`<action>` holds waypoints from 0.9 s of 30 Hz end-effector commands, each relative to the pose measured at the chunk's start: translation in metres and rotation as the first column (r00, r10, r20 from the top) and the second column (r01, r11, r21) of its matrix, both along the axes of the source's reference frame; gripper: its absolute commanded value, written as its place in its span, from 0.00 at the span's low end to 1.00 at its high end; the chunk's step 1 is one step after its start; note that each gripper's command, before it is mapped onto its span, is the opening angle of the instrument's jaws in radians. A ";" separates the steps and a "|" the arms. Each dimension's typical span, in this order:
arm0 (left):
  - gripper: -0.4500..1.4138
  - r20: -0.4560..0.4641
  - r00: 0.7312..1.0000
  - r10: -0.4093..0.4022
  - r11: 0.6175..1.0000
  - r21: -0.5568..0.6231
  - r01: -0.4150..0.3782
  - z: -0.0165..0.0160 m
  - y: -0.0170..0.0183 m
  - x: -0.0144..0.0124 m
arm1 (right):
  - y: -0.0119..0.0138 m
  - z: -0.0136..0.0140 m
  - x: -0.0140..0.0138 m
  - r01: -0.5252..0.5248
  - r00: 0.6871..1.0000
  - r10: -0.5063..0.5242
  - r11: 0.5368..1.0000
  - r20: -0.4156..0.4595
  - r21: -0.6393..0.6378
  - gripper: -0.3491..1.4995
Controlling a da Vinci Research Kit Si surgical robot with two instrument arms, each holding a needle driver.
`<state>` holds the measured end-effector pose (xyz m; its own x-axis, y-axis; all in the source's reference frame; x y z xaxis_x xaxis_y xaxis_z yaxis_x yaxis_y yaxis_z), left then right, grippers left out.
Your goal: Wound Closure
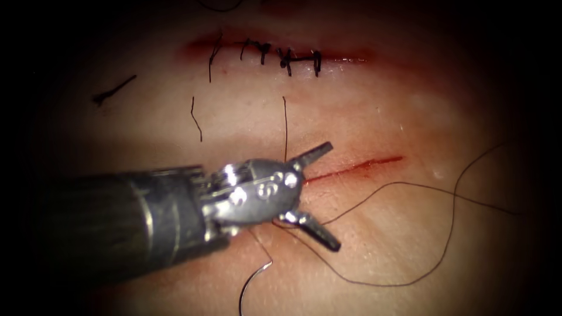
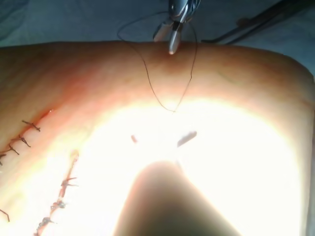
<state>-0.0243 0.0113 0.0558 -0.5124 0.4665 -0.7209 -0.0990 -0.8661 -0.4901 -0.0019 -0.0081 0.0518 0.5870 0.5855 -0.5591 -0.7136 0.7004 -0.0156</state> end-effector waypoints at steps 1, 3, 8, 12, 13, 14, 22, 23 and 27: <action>0.90 0.002 1.000 0.000 1.000 -0.004 0.000 0.0008 -0.0006 0.0000 | -0.0015 0.0001 0.0020 0.018 0.999 -0.018 1.000 -0.052 0.013 0.89; 0.89 0.011 1.000 -0.014 1.000 -0.011 0.014 0.0020 -0.0031 0.0029 | -0.0034 -0.0013 0.0058 0.080 0.987 -0.072 0.996 -0.145 0.046 0.90; 0.86 0.036 0.998 -0.060 0.998 0.006 0.060 0.0039 -0.0064 0.0075 | -0.0058 -0.0030 0.0123 0.178 0.952 -0.151 0.981 -0.265 0.081 0.90; 0.86 0.044 0.994 -0.095 0.995 0.010 0.095 0.0052 -0.0080 0.0104 | -0.0065 -0.0036 0.0148 0.224 0.927 -0.191 0.972 -0.323 0.067 0.91; 0.85 0.041 0.994 -0.104 0.995 0.016 0.103 0.0056 -0.0083 0.0109 | -0.0066 -0.0037 0.0154 0.232 0.922 -0.198 0.971 -0.333 0.063 0.91; 0.84 0.037 0.993 -0.111 0.994 0.018 0.111 0.0060 -0.0086 0.0114 | -0.0067 -0.0036 0.0159 0.236 0.920 -0.203 0.970 -0.335 0.062 0.91; 0.75 -0.022 0.984 -0.179 0.984 -0.003 0.179 0.0120 -0.0079 0.0084 | -0.0106 0.0006 0.0194 0.318 0.919 -0.276 0.941 -0.282 0.116 0.91; 0.75 -0.023 0.983 -0.181 0.983 -0.004 0.181 0.0124 -0.0076 0.0082 | -0.0108 0.0008 0.0193 0.320 0.918 -0.278 0.941 -0.282 0.113 0.91; 0.73 -0.029 0.982 -0.188 0.982 -0.013 0.188 0.0146 -0.0067 0.0077 | -0.0101 -0.0003 0.0171 0.289 0.917 -0.256 0.955 -0.306 0.069 0.91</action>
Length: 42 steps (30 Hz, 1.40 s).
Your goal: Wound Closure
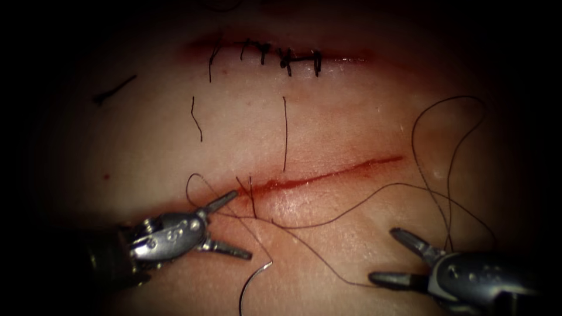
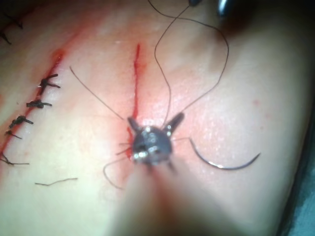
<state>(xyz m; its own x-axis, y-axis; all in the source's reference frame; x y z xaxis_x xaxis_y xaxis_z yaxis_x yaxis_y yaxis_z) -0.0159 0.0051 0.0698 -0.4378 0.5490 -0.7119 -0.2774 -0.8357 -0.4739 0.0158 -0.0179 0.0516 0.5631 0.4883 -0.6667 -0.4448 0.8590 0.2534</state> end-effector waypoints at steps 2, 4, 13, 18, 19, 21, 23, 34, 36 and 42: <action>0.72 -0.008 1.000 0.006 1.000 -0.011 -0.006 0.0026 -0.0009 -0.0006 | 0.0019 -0.0032 -0.0039 -0.081 0.996 0.082 0.996 0.036 -0.039 0.92; 0.71 -0.030 0.999 0.026 1.000 -0.016 -0.026 0.0042 -0.0015 -0.0003 | 0.0047 -0.0062 -0.0066 -0.147 0.985 0.156 0.984 0.080 -0.102 0.92; 0.58 -0.113 0.990 0.086 0.996 0.018 -0.085 0.0101 -0.0020 0.0026 | 0.0104 -0.0096 -0.0098 -0.218 0.950 0.256 0.953 0.179 -0.208 0.98; 0.39 -0.156 0.980 0.127 0.992 0.030 -0.123 0.0123 -0.0010 0.0034 | 0.0100 -0.0090 -0.0091 -0.191 0.955 0.226 0.964 0.192 -0.184 0.98; 0.34 -0.164 0.977 0.134 0.991 0.034 -0.130 0.0125 -0.0008 0.0034 | 0.0098 -0.0089 -0.0089 -0.188 0.955 0.223 0.965 0.194 -0.181 0.98; 0.18 -0.191 0.968 0.161 0.987 0.052 -0.154 0.0129 0.0001 0.0035 | 0.0091 -0.0084 -0.0085 -0.177 0.960 0.209 0.969 0.188 -0.174 0.98; 0.16 -0.201 0.965 0.171 0.985 0.057 -0.163 0.0128 -0.0002 0.0035 | 0.0089 -0.0082 -0.0085 -0.170 0.960 0.202 0.971 0.194 -0.168 0.98; 0.17 -0.143 0.958 0.250 0.968 0.070 -0.242 0.0111 -0.0076 0.0055 | 0.0090 -0.0083 -0.0080 -0.148 0.967 0.173 0.979 0.189 -0.140 0.99; 0.17 -0.137 0.955 0.264 0.964 0.063 -0.258 0.0100 -0.0099 0.0070 | 0.0091 -0.0084 -0.0080 -0.148 0.967 0.173 0.979 0.189 -0.139 0.99; 0.18 -0.120 0.951 0.284 0.958 0.078 -0.276 0.0054 -0.0153 0.0125 | 0.0091 -0.0083 -0.0077 -0.150 0.966 0.175 0.979 0.190 -0.139 0.99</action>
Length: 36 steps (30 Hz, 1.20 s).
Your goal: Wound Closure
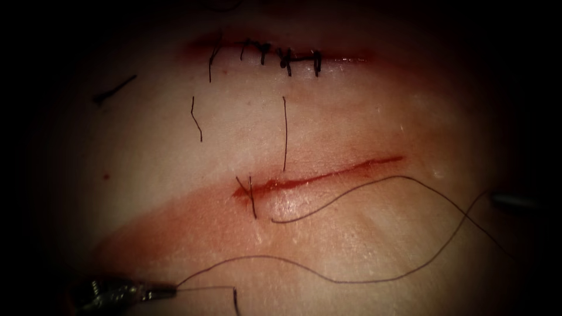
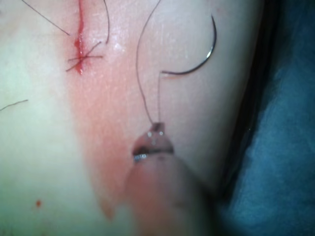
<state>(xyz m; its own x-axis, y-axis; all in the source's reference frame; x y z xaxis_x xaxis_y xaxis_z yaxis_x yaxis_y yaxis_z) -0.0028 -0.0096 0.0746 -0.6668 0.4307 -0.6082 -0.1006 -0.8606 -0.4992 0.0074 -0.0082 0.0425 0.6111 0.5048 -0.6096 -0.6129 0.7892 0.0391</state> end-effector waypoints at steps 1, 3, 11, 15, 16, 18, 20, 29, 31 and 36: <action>0.18 0.003 1.000 0.001 1.000 0.006 -0.001 0.0002 -0.0010 -0.0002 | -0.0007 0.0007 0.0008 0.003 1.000 -0.003 1.000 -0.003 0.005 0.99; 0.18 0.004 1.000 0.005 1.000 0.003 -0.005 -0.0007 -0.0019 0.0009 | -0.0006 0.0006 0.0010 0.005 1.000 -0.005 1.000 -0.004 0.009 0.99; 0.70 -0.019 0.998 -0.062 0.997 0.046 0.063 -0.0034 -0.0002 0.0027 | -0.0010 -0.0003 0.0019 0.062 0.992 -0.060 0.998 -0.110 0.018 0.99; 0.89 0.046 0.988 -0.146 0.983 0.119 0.140 -0.0056 0.0025 0.0025 | -0.0025 0.0000 0.0034 0.138 0.981 -0.130 0.989 -0.144 0.048 0.99; 0.90 0.069 0.985 -0.159 0.978 0.145 0.148 -0.0062 0.0029 0.0025 | -0.0029 0.0002 0.0038 0.153 0.979 -0.143 0.986 -0.144 0.059 0.99; 0.91 0.122 0.977 -0.175 0.973 0.175 0.152 -0.0079 0.0038 0.0025 | -0.0037 0.0010 0.0047 0.184 0.975 -0.171 0.979 -0.144 0.082 0.99; 0.94 0.157 0.971 -0.180 0.969 0.200 0.147 -0.0094 0.0045 0.0025 | -0.0044 0.0019 0.0054 0.205 0.971 -0.190 0.974 -0.144 0.095 0.99; 0.95 0.246 0.949 -0.197 0.956 0.265 0.130 -0.0178 0.0084 0.0018 | -0.0050 0.0063 0.0082 0.279 0.959 -0.267 0.951 -0.098 0.133 0.99; 0.92 0.268 0.937 -0.222 0.959 0.232 0.161 -0.0192 0.0097 0.0006 | -0.0046 0.0073 0.0091 0.283 0.958 -0.276 0.952 -0.074 0.119 0.99; 0.91 0.289 0.923 -0.256 0.966 0.100 0.236 -0.0217 0.0126 -0.0037 | -0.0046 0.0102 0.0103 0.289 0.957 -0.284 0.951 -0.056 0.114 0.99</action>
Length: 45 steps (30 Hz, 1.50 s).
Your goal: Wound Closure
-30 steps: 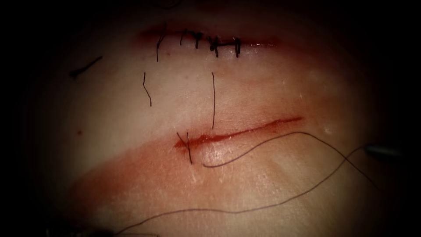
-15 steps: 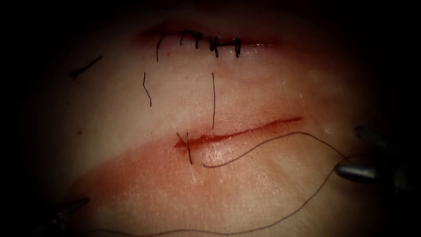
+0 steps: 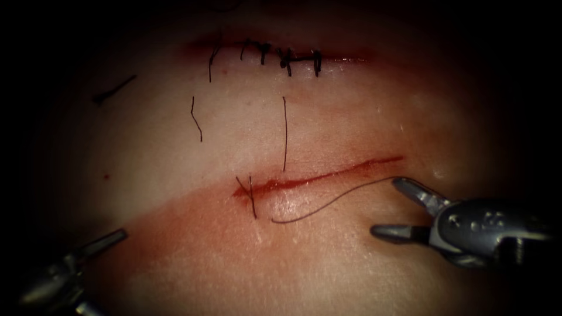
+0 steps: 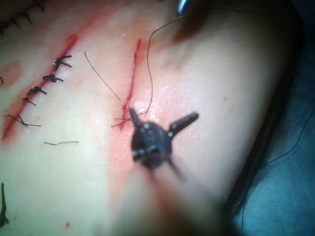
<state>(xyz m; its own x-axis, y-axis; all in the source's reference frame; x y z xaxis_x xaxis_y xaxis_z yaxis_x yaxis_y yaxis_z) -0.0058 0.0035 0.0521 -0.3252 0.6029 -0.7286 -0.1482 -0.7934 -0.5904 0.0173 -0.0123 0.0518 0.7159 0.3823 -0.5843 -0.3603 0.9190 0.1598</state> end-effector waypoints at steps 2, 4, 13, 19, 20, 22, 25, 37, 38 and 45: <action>0.91 -0.010 1.000 -0.002 1.000 -0.017 0.002 0.0001 0.0000 -0.0021 | -0.0007 0.0016 0.0003 0.008 1.000 -0.008 1.000 0.011 0.008 0.99; 0.91 -0.012 1.000 -0.002 1.000 -0.027 0.002 -0.0007 0.0005 -0.0029 | -0.0005 0.0020 0.0002 0.006 1.000 -0.006 1.000 0.021 0.008 0.99; 0.91 0.022 0.997 -0.072 0.997 -0.029 0.073 -0.0002 0.0033 -0.0030 | -0.0020 0.0023 0.0026 -0.025 0.999 0.025 1.000 0.034 -0.001 0.99; 0.87 0.021 0.981 -0.192 0.977 -0.091 0.193 0.0041 0.0069 -0.0041 | -0.0026 0.0012 0.0037 -0.016 1.000 0.016 1.000 0.011 0.005 0.99; 0.86 0.023 0.979 -0.203 0.974 -0.095 0.204 0.0048 0.0071 -0.0045 | -0.0027 0.0010 0.0036 -0.013 1.000 0.013 1.000 0.011 0.007 0.99; 0.86 0.030 0.978 -0.208 0.972 -0.104 0.210 0.0071 0.0072 -0.0063 | -0.0029 0.0007 0.0029 -0.007 1.000 0.007 1.000 0.005 0.008 0.99; 0.86 0.066 0.979 -0.195 0.973 -0.115 0.201 0.0094 0.0063 -0.0113 | -0.0034 0.0002 0.0012 -0.009 1.000 0.009 1.000 0.010 0.009 0.99; 0.77 -0.097 0.995 -0.029 0.987 -0.157 0.013 0.0102 0.0060 -0.0299 | -0.0073 -0.0018 -0.0053 -0.078 0.988 0.076 0.997 0.131 0.010 0.99; 0.77 -0.127 0.992 -0.010 0.986 -0.164 -0.011 0.0106 0.0065 -0.0310 | -0.0077 -0.0018 -0.0057 -0.077 0.987 0.074 0.997 0.141 0.013 0.99; 0.67 -0.287 0.954 0.091 0.969 -0.197 -0.152 0.0136 0.0073 -0.0366 | -0.0098 -0.0014 -0.0091 -0.109 0.974 0.097 0.993 0.205 0.046 0.99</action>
